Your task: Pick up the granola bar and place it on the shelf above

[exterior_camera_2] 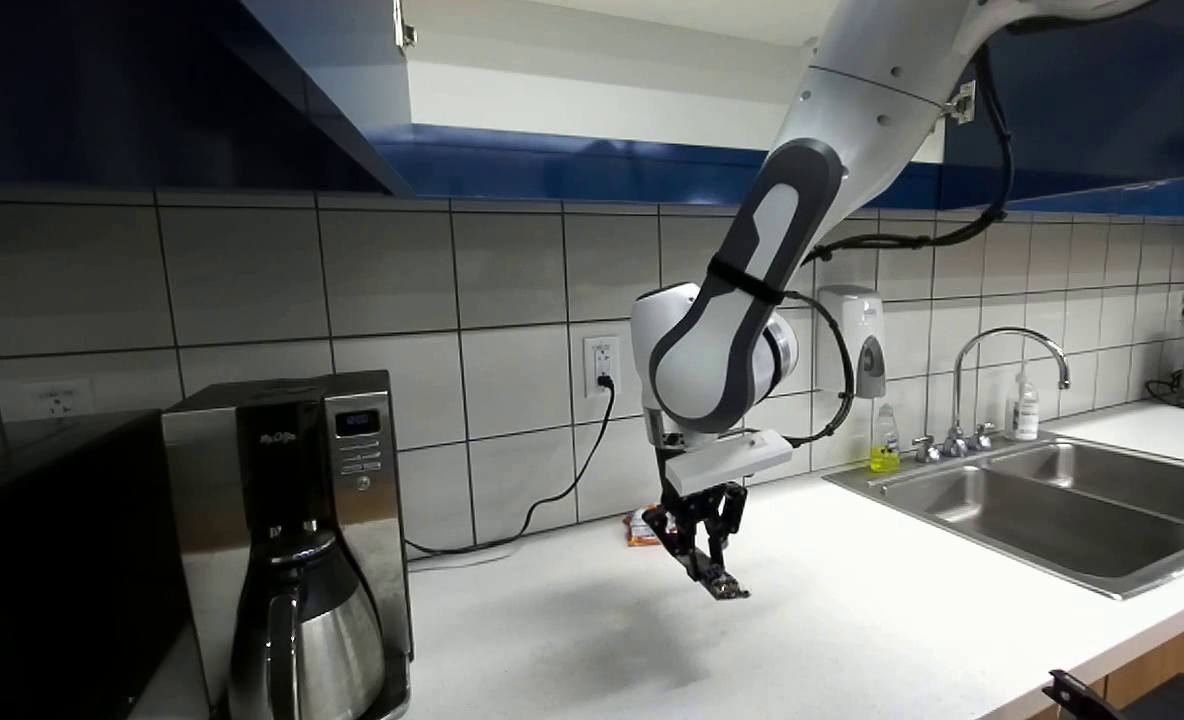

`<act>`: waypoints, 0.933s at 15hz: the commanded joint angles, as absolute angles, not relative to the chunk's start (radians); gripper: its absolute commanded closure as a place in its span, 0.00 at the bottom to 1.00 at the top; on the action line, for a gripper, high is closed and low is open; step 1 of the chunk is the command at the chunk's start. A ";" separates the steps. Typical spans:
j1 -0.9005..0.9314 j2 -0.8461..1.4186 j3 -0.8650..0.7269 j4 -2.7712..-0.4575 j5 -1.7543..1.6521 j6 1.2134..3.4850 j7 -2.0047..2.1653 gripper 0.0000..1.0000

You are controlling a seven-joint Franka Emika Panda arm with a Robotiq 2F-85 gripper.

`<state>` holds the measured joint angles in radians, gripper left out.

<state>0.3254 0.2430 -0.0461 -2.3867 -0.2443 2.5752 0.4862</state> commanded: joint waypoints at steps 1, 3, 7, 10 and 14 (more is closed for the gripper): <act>0.298 0.105 0.002 -2.479 -0.250 2.512 0.464 0.91; 0.294 0.055 0.025 -2.514 -0.247 2.490 0.471 0.91; 0.283 -0.044 0.071 -2.579 -0.242 2.459 0.487 0.91; 0.267 -0.122 0.103 -2.615 -0.239 2.443 0.505 0.91; 0.234 -0.235 0.146 -2.647 -0.231 2.416 0.529 0.91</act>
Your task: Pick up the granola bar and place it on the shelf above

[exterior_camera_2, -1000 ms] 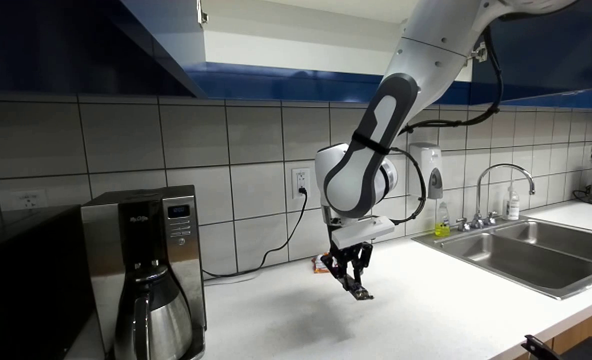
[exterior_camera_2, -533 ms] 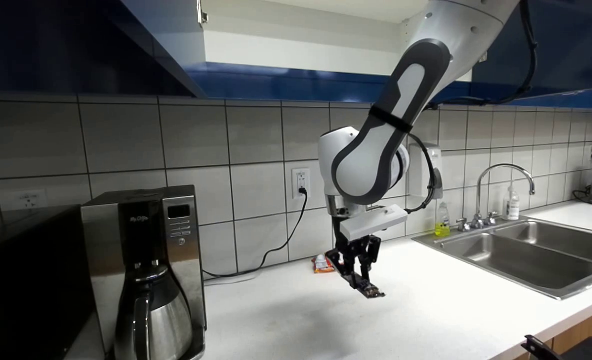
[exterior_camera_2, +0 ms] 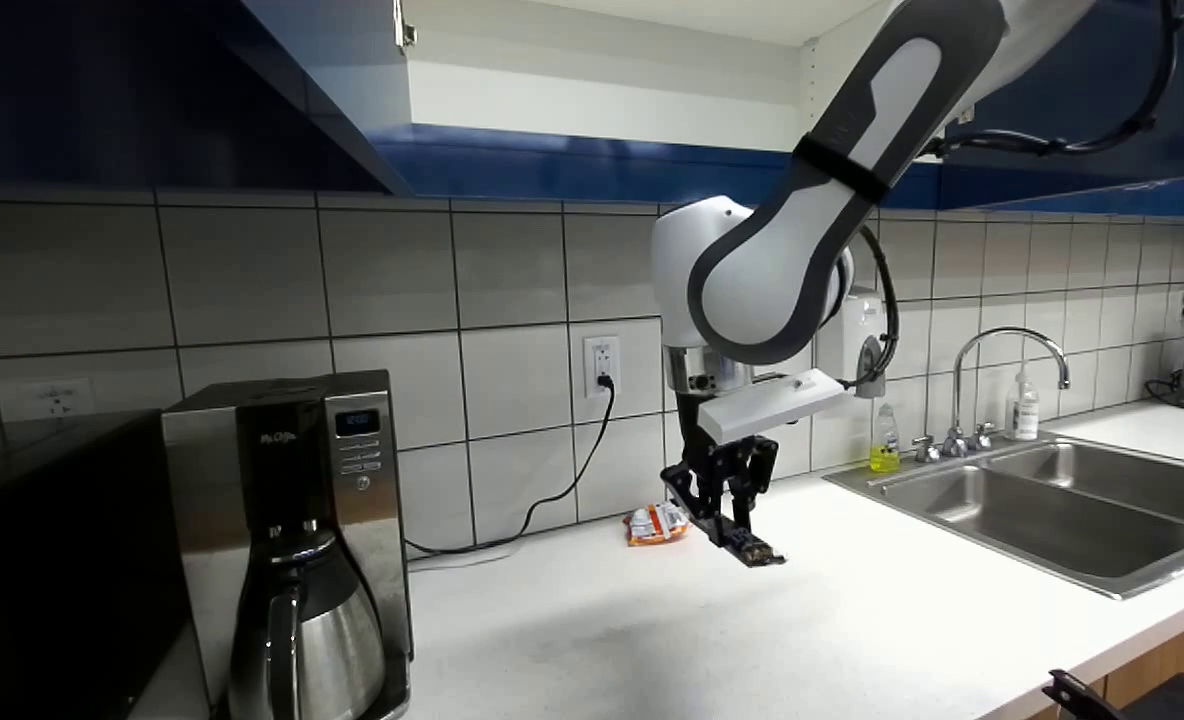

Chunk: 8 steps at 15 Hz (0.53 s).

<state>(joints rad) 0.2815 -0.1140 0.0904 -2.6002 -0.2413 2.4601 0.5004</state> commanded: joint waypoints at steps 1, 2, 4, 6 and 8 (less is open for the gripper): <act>0.225 -0.264 0.158 -2.652 -0.231 2.403 0.539 0.91; 0.217 -0.291 0.170 -2.655 -0.230 2.389 0.544 0.91; 0.207 -0.344 0.188 -2.660 -0.209 2.362 0.538 0.91; 0.194 -0.397 0.209 -2.657 -0.195 2.331 0.553 0.91; 0.181 -0.446 0.228 -2.646 -0.190 2.299 0.563 0.91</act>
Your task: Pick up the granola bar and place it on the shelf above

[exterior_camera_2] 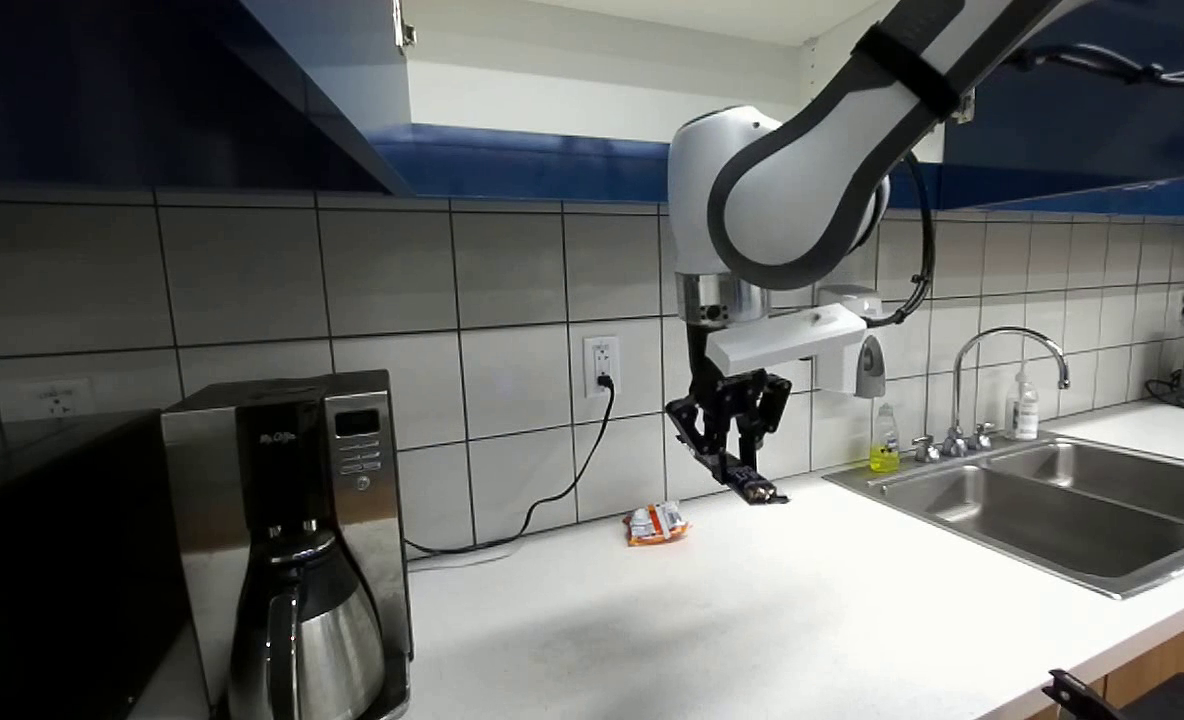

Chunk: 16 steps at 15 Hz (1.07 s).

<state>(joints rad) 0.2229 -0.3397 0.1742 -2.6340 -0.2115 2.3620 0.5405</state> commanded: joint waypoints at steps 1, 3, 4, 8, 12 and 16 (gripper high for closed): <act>0.176 -0.470 0.236 -2.639 -0.188 2.282 0.567 0.91; 0.166 -0.512 0.253 -2.625 -0.184 2.255 0.571 0.91; 0.163 -0.528 0.258 -2.614 -0.181 2.238 0.564 0.91; 0.143 -0.571 0.290 -2.559 -0.193 2.188 0.566 0.91; 0.130 -0.600 0.319 -2.497 -0.200 2.137 0.570 0.91; 0.120 -0.629 0.343 -2.437 -0.203 2.086 0.569 0.91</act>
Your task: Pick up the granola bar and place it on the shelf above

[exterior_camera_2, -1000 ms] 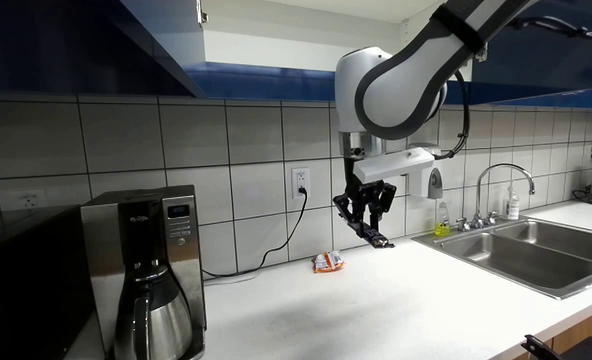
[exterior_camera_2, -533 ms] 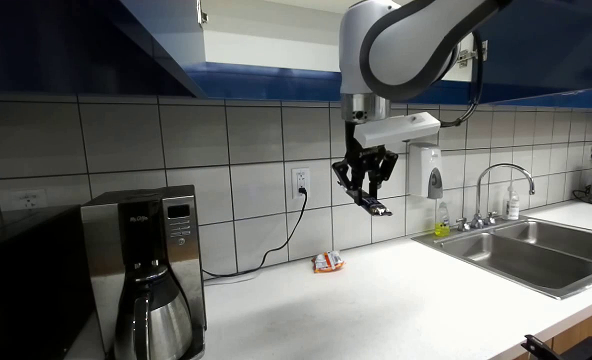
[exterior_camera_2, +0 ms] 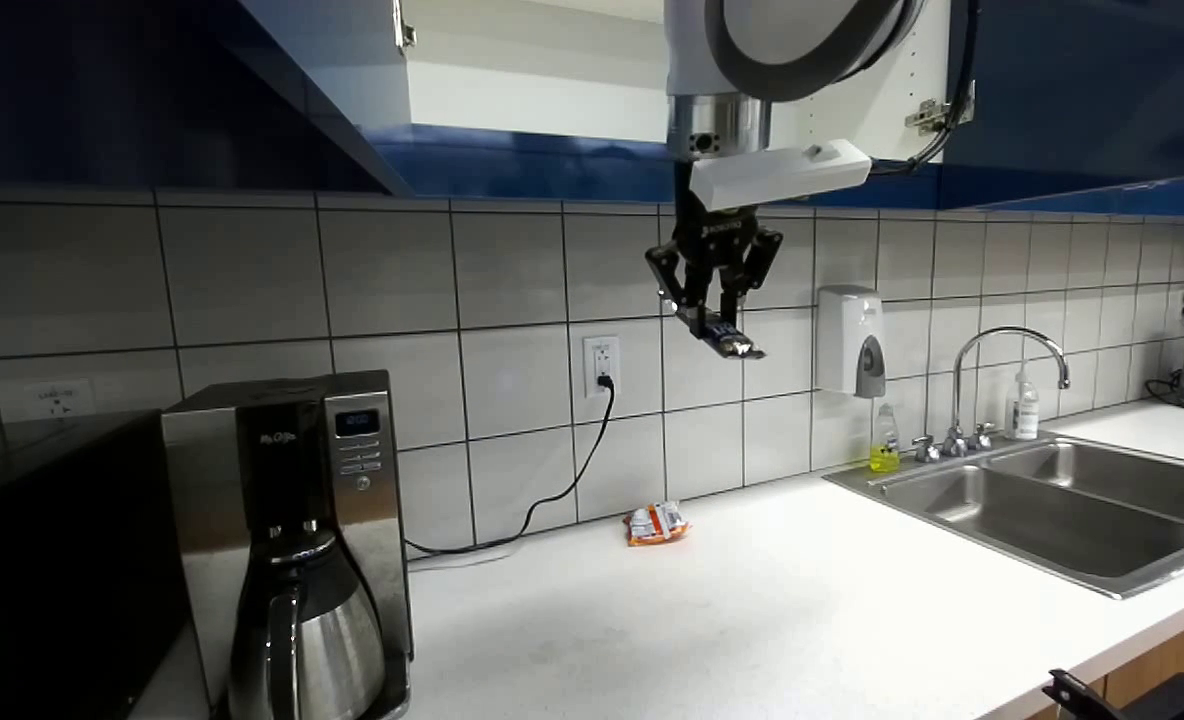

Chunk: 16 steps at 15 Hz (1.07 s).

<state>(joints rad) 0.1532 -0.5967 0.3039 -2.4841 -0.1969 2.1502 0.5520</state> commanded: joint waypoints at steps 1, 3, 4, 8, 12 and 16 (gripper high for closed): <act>0.118 -0.634 0.348 -2.422 -0.203 2.076 0.570 0.91; 0.113 -0.647 0.359 -2.395 -0.206 2.048 0.573 0.91; 0.112 -0.653 0.363 -2.382 -0.205 2.034 0.573 0.91; 0.113 -0.677 0.379 -2.341 -0.203 1.977 0.573 0.91; 0.118 -0.711 0.386 -2.311 -0.195 1.938 0.571 0.91; 0.104 -0.726 0.396 -2.268 -0.203 1.918 0.581 0.91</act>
